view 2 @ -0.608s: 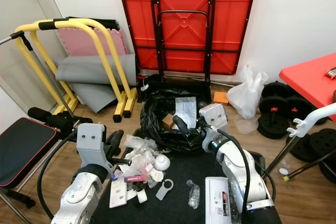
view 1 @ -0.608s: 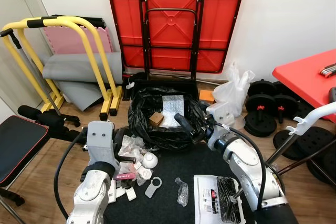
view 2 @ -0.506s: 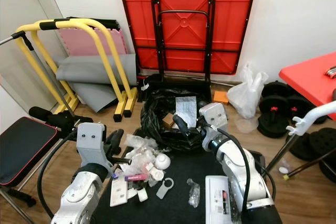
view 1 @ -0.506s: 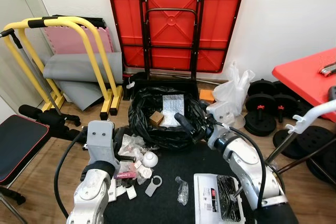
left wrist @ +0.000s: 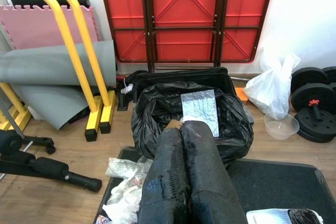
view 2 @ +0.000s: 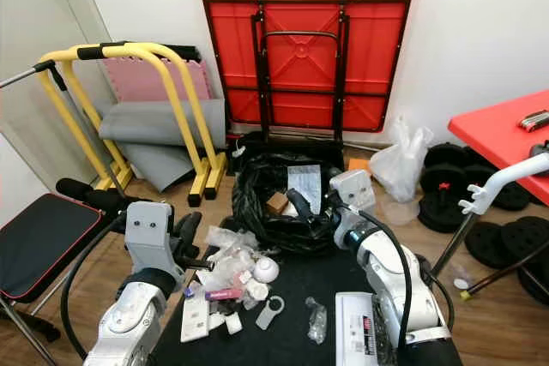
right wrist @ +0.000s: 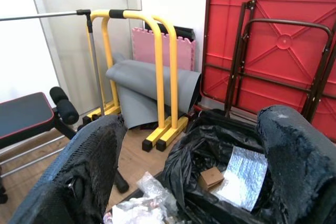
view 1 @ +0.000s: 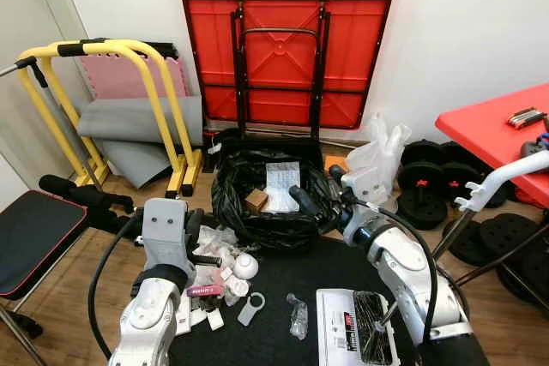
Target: Sweep floor
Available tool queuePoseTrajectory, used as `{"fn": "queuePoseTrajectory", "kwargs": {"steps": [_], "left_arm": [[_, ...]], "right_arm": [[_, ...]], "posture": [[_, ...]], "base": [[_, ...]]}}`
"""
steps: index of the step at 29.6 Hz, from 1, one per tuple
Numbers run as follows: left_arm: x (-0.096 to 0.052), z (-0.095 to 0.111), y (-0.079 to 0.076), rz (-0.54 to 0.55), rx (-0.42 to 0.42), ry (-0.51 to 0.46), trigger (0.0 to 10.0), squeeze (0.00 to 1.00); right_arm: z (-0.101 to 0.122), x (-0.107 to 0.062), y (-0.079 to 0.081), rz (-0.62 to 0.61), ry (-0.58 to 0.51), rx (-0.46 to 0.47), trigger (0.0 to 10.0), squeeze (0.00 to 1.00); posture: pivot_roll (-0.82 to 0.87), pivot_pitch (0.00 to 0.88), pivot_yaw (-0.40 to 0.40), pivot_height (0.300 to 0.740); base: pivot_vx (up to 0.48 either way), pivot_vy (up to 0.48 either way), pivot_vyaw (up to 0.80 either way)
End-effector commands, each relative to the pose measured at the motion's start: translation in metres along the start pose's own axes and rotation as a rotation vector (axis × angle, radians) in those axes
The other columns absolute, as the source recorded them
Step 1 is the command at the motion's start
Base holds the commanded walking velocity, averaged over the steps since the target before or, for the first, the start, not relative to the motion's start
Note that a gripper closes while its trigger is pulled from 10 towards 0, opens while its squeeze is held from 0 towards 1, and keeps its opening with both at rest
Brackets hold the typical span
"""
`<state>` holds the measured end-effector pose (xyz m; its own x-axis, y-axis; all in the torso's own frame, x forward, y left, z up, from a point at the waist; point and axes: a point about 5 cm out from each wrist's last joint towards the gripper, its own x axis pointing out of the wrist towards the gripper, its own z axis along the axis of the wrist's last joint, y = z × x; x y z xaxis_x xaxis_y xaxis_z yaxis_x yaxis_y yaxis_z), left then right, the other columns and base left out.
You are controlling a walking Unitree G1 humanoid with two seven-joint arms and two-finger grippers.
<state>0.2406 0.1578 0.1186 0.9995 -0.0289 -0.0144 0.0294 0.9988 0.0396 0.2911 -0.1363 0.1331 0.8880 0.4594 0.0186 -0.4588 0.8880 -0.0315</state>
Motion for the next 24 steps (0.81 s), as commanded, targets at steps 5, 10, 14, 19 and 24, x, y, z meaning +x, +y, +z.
{"fn": "queuePoseTrajectory", "kwargs": {"steps": [5,10,14,19,24], "left_arm": [[0.000,-0.003,0.004,0.031,0.024,0.010,10.0,0.00],[0.000,-0.002,0.006,0.032,0.032,0.003,10.0,0.00],[-0.002,-0.003,0.008,0.034,0.033,0.005,10.0,0.00],[-0.009,-0.008,0.009,0.035,0.025,0.026,10.0,0.00],[-0.018,-0.015,0.008,0.023,0.018,0.049,10.0,0.00]], "right_arm": [[-0.002,0.001,0.003,0.031,0.014,0.007,10.0,0.00],[-0.003,0.000,0.003,0.049,0.017,-0.010,10.0,0.00],[-0.006,-0.006,0.000,0.049,0.036,-0.009,10.0,0.00],[-0.012,-0.017,0.002,0.092,0.060,0.008,10.0,0.00],[-0.019,-0.025,0.004,0.112,0.075,0.013,10.0,0.00]], "posture": [[-0.03,0.000,-0.009,0.740],[-0.03,0.000,-0.006,0.740],[-0.03,0.000,-0.007,0.740],[-0.03,0.000,-0.005,0.740],[-0.03,0.000,-0.001,0.740]], "base": [[0.000,0.000,0.80],[0.000,0.000,0.80],[0.000,0.000,0.80],[0.000,0.000,0.80],[0.000,0.000,0.79]]}}
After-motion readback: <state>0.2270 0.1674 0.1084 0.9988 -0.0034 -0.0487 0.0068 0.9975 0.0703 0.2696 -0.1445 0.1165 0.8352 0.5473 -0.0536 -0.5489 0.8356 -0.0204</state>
